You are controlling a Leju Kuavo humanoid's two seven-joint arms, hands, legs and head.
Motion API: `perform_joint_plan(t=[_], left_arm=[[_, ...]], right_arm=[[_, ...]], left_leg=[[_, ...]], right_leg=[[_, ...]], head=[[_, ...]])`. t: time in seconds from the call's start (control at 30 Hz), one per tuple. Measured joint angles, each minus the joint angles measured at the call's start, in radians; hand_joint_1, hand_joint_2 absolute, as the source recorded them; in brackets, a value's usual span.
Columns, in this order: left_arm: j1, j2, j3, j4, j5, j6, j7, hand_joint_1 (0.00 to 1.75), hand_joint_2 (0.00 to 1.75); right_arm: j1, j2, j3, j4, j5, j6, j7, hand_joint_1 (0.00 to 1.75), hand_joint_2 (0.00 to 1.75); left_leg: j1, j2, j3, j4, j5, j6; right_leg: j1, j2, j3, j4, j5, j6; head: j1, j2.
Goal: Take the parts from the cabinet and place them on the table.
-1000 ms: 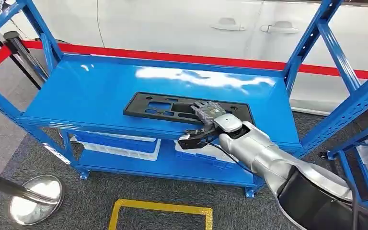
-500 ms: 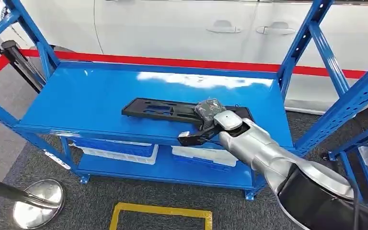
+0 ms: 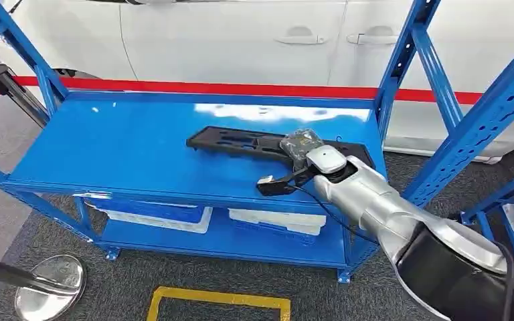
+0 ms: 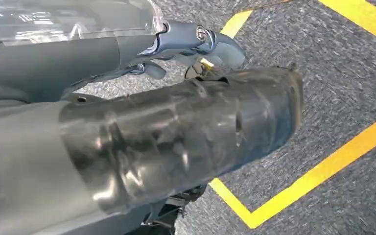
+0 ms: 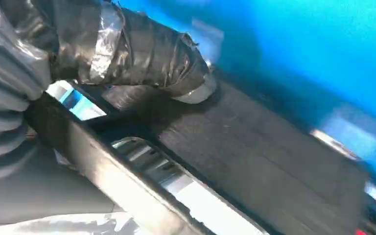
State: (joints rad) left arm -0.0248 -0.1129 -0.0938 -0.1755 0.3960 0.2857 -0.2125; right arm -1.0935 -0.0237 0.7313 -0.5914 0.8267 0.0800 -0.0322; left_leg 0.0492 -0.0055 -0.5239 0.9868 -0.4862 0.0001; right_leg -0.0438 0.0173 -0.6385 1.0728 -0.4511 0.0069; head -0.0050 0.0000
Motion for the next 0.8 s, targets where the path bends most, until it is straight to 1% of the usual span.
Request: perform_joint_plan(t=[0.03, 0.07, 0.13, 0.23, 0.3, 0.37, 0.5, 0.63, 0.73, 0.8], left_arm=[[0.000, 0.000, 0.002, 0.000, 0.002, -0.002, 0.000, 0.00, 0.00], [0.000, 0.000, 0.004, 0.000, 0.003, -0.003, -0.001, 0.00, 0.00], [0.001, -0.002, 0.008, 0.000, 0.003, -0.004, -0.004, 0.00, 0.00], [0.001, -0.003, 0.010, 0.000, 0.002, -0.004, -0.005, 0.00, 0.00], [0.001, -0.003, 0.011, 0.000, 0.001, -0.003, -0.006, 0.00, 0.00], [0.001, -0.003, 0.011, 0.000, 0.000, -0.003, -0.006, 0.00, 0.00], [0.001, -0.003, 0.011, 0.000, -0.002, 0.000, -0.011, 0.00, 0.00], [0.000, -0.003, 0.011, 0.000, -0.006, 0.000, -0.015, 0.00, 0.00], [0.002, -0.005, 0.012, 0.000, -0.008, -0.002, -0.031, 0.00, 0.00], [0.001, -0.006, 0.012, 0.000, -0.008, -0.003, -0.033, 0.00, 0.00]], right_arm=[[-0.005, -0.001, 0.000, -0.010, 0.001, 0.001, 0.008, 1.75, 1.75], [-0.011, -0.003, 0.000, -0.021, 0.001, 0.002, 0.012, 1.75, 1.75], [-0.024, -0.008, 0.000, -0.070, -0.001, 0.010, 0.028, 1.75, 1.75], [-0.049, -0.014, 0.000, -0.128, -0.002, 0.024, 0.044, 1.75, 1.75], [-0.063, -0.019, 0.000, -0.168, -0.002, 0.031, 0.050, 1.75, 1.75], [-0.074, -0.021, 0.000, -0.192, -0.003, 0.036, 0.051, 1.75, 1.75], [-0.092, -0.024, 0.000, -0.233, -0.005, 0.041, 0.054, 1.75, 1.75], [-0.126, -0.026, 0.000, -0.281, -0.008, 0.067, 0.063, 1.75, 1.75], [-0.159, -0.026, 0.000, -0.334, -0.019, 0.119, 0.086, 1.75, 1.75], [-0.189, -0.026, 0.000, -0.366, -0.031, 0.139, 0.100, 1.75, 1.75]], left_leg=[[0.000, 0.000, 0.000, 0.000, 0.002, -0.005], [0.000, 0.000, -0.001, 0.000, 0.003, -0.013], [0.000, 0.002, -0.001, 0.000, 0.004, -0.032], [0.000, 0.002, -0.003, 0.002, 0.003, -0.041], [-0.002, 0.001, -0.005, 0.003, 0.003, -0.041], [-0.003, 0.001, -0.007, 0.004, 0.003, -0.041], [-0.004, 0.001, -0.013, 0.009, 0.003, -0.041], [-0.006, 0.001, -0.016, 0.011, 0.003, -0.040], [-0.006, 0.000, -0.019, 0.012, 0.003, -0.040], [-0.006, 0.000, -0.019, 0.013, 0.002, -0.039]], right_leg=[[0.000, 0.000, -0.001, 0.000, 0.000, 0.000], [0.000, 0.000, -0.002, 0.001, 0.001, -0.001], [0.000, 0.000, -0.007, 0.002, 0.002, -0.003], [0.003, 0.000, -0.006, 0.000, 0.003, -0.002], [0.002, -0.001, -0.004, -0.003, 0.005, 0.000], [0.002, -0.001, -0.002, -0.008, 0.008, 0.005], [0.000, -0.002, -0.002, -0.014, 0.012, 0.011], [-0.002, -0.001, 0.000, -0.018, 0.015, 0.016], [-0.002, -0.002, -0.001, -0.022, 0.016, 0.018], [-0.002, -0.002, -0.001, -0.023, 0.017, 0.019]], head=[[0.000, 0.000], [0.000, 0.000], [0.000, 0.000], [0.000, 0.000], [0.000, 0.000], [0.000, 0.000], [0.000, 0.000], [0.000, 0.000], [0.000, 0.000], [0.000, 0.000]])
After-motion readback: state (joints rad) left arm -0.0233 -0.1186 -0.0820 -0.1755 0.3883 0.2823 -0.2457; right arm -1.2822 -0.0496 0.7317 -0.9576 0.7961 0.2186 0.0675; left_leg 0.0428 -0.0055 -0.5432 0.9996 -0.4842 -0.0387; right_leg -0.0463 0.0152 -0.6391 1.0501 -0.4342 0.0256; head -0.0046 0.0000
